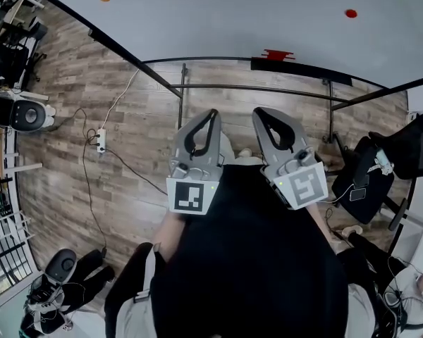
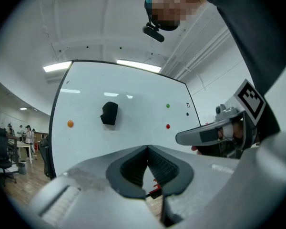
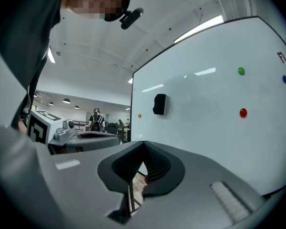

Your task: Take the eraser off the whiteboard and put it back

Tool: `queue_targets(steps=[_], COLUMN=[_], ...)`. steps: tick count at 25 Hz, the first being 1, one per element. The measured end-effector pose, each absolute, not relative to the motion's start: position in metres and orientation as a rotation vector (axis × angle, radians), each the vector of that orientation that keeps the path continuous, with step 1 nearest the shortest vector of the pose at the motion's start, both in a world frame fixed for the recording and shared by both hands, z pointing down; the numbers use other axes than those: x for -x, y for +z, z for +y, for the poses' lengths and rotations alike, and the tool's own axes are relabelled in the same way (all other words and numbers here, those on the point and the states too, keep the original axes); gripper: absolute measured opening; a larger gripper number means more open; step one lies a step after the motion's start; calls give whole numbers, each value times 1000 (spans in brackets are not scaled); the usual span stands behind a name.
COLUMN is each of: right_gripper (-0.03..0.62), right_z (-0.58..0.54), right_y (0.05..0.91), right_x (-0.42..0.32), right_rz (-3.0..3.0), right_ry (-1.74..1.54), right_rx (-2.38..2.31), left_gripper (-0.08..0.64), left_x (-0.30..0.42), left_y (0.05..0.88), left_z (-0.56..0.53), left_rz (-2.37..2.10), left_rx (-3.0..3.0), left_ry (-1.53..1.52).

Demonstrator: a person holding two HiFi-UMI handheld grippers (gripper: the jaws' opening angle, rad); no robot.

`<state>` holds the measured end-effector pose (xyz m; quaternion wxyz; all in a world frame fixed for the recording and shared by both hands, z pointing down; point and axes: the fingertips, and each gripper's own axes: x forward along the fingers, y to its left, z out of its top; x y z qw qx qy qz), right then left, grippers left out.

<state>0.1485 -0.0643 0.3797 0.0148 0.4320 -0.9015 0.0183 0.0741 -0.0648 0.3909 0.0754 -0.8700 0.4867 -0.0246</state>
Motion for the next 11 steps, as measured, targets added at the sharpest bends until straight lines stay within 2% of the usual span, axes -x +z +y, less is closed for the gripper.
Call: queue_targets(steps=[11], right_gripper=[0], right_z=[-65], right_y=[378], right_x=[-152], right_rz=[-2829], right_ry=[58], right_rx=[-1336], left_gripper=[3], left_x=[-77], left_y=[390], left_z=[-64], left_rz=[1468], left_rx=[2591], left_ry=[-102])
